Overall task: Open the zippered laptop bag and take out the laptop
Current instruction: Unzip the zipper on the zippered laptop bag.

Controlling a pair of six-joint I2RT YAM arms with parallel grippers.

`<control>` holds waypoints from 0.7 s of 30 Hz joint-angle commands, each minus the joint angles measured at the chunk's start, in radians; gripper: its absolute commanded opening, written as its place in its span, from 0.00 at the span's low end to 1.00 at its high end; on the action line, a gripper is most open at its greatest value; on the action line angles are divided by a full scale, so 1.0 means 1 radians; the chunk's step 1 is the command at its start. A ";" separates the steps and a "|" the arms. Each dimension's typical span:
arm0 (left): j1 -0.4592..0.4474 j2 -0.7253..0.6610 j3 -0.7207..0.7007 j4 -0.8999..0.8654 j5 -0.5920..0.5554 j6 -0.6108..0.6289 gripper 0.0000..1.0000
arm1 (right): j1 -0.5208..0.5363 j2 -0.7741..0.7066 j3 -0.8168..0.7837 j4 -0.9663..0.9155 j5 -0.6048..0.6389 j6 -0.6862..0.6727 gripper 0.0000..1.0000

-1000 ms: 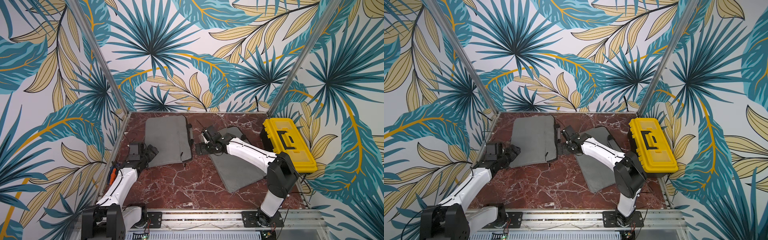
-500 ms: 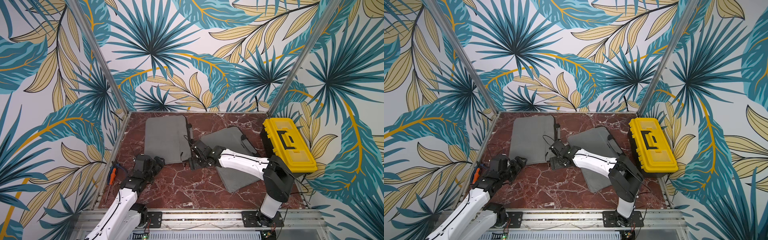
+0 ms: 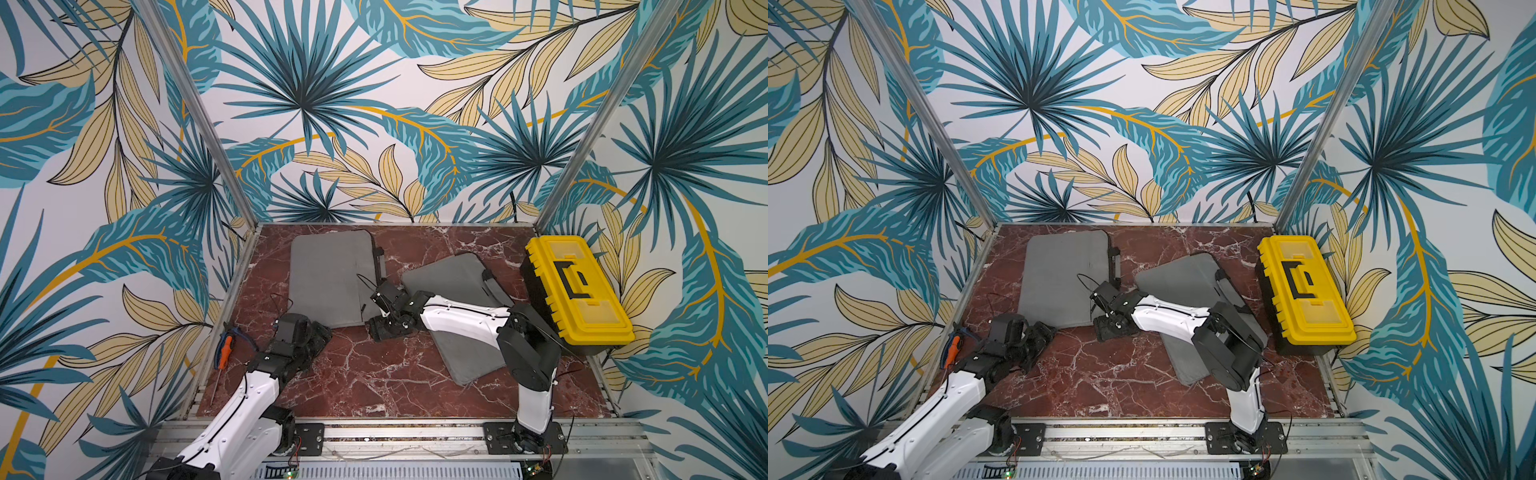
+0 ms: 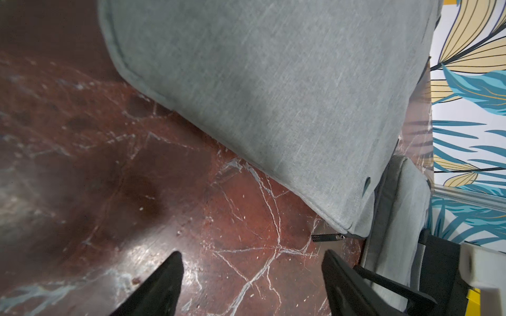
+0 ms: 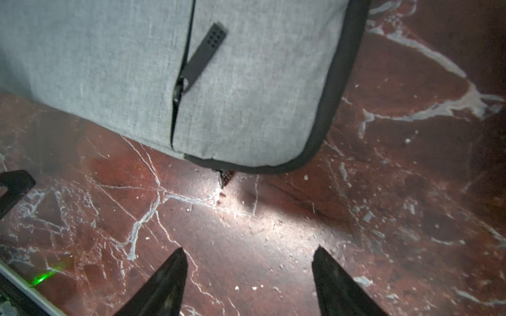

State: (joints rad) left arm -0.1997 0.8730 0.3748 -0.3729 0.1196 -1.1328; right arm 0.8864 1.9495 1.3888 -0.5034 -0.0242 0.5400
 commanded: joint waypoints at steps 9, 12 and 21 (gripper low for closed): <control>-0.007 0.155 0.055 0.193 -0.001 0.042 0.76 | 0.000 0.121 0.134 -0.052 -0.033 -0.062 0.54; -0.007 0.182 0.057 0.229 0.003 0.042 0.76 | -0.007 0.155 0.163 -0.075 -0.041 -0.058 0.49; -0.007 0.245 0.068 0.288 -0.017 0.053 0.70 | -0.037 0.196 0.201 -0.094 -0.044 -0.048 0.41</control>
State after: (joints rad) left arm -0.2024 1.0985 0.3885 -0.1337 0.1173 -1.1011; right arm 0.8574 2.1197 1.5639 -0.5610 -0.0650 0.4908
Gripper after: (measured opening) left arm 0.708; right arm 0.421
